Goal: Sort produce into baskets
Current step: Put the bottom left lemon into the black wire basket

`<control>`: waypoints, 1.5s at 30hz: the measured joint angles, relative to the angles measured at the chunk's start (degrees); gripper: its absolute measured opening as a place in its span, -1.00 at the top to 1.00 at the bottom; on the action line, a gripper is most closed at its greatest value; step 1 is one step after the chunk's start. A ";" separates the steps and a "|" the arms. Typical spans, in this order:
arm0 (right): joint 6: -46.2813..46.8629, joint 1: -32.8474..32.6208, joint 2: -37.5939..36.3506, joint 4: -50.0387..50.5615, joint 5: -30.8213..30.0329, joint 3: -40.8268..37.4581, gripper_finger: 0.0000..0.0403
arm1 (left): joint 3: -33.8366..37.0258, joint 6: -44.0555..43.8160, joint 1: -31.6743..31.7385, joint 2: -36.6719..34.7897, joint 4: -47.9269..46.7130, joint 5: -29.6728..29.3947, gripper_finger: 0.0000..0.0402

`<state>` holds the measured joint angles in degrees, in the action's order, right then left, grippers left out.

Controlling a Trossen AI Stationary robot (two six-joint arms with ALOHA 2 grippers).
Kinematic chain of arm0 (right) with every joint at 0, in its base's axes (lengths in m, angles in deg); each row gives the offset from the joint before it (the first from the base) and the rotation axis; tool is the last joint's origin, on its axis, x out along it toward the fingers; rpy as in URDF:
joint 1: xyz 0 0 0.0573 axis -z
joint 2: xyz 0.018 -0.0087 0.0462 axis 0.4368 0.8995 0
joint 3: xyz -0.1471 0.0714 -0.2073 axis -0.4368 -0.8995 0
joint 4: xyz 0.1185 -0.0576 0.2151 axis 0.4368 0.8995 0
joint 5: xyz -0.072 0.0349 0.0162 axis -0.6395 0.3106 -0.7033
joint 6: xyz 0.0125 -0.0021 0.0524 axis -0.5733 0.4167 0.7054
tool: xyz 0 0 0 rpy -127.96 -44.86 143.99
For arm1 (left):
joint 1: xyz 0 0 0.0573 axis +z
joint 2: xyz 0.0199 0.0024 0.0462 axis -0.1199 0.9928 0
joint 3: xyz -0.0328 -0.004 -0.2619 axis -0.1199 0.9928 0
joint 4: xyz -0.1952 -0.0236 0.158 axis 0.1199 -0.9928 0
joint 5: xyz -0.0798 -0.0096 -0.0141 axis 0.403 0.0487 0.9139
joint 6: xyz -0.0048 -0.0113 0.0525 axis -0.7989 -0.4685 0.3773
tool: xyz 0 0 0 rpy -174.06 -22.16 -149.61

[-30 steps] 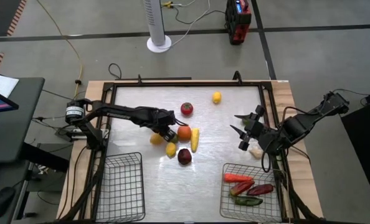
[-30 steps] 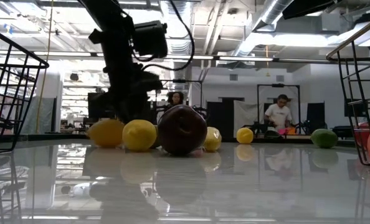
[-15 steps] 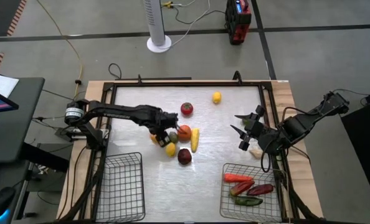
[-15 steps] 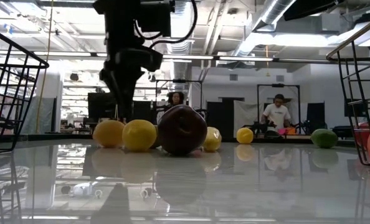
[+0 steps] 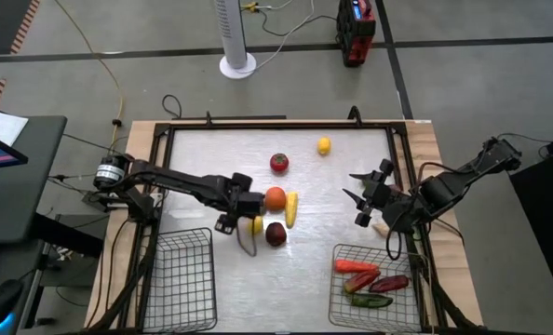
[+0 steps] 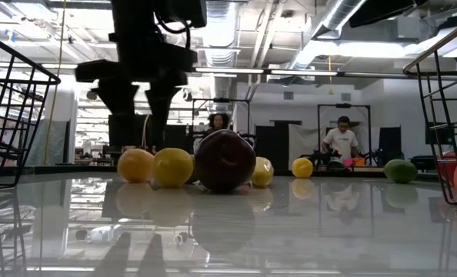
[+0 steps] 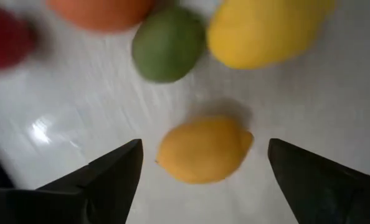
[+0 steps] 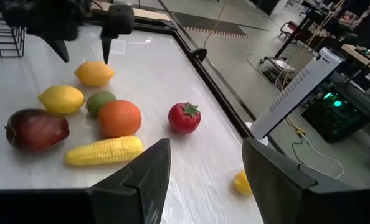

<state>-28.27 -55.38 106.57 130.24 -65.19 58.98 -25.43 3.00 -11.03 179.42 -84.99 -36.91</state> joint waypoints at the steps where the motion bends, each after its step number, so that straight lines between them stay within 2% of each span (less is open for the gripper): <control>1: -0.02 -0.02 0.00 0.02 0.02 0.00 -0.12 | 0.00 3.36 -0.27 0.00 0.04 -0.25 -0.66; 4: -0.12 -0.02 -0.01 0.02 0.01 0.00 -0.12 | 0.32 12.38 -0.43 0.00 0.01 0.23 -0.66; 6: -0.15 -0.02 0.00 0.02 0.02 0.00 -0.12 | 1.33 14.00 -0.34 0.00 -0.20 0.20 -0.66; 10: -0.14 -0.01 -0.02 0.09 0.03 0.00 -0.12 | 2.16 3.70 0.78 0.04 0.99 -0.40 -0.66; 19: -0.17 0.00 -0.02 0.11 0.02 0.00 -0.12 | 1.98 -21.57 1.57 0.02 -0.02 4.10 -0.66; 25: -0.21 -0.02 -0.02 0.08 0.02 0.00 -0.12 | 5.04 -32.60 3.04 0.02 2.50 1.52 -0.66; 31: -0.17 0.00 -0.02 0.06 0.02 0.00 -0.12 | 10.00 -31.94 5.08 0.02 9.70 4.94 -0.66; 40: -0.55 0.00 -0.02 0.06 -0.18 0.00 -0.12 | 10.95 -28.09 6.14 0.02 10.16 4.81 -0.66; 45: -0.55 0.00 -0.02 0.06 -0.22 0.00 -0.12 | 10.95 -24.73 6.13 0.02 13.36 5.79 -0.46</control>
<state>-28.82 -55.38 106.54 130.31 -65.41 58.98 -14.48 -21.73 -4.90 179.44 -71.64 -31.12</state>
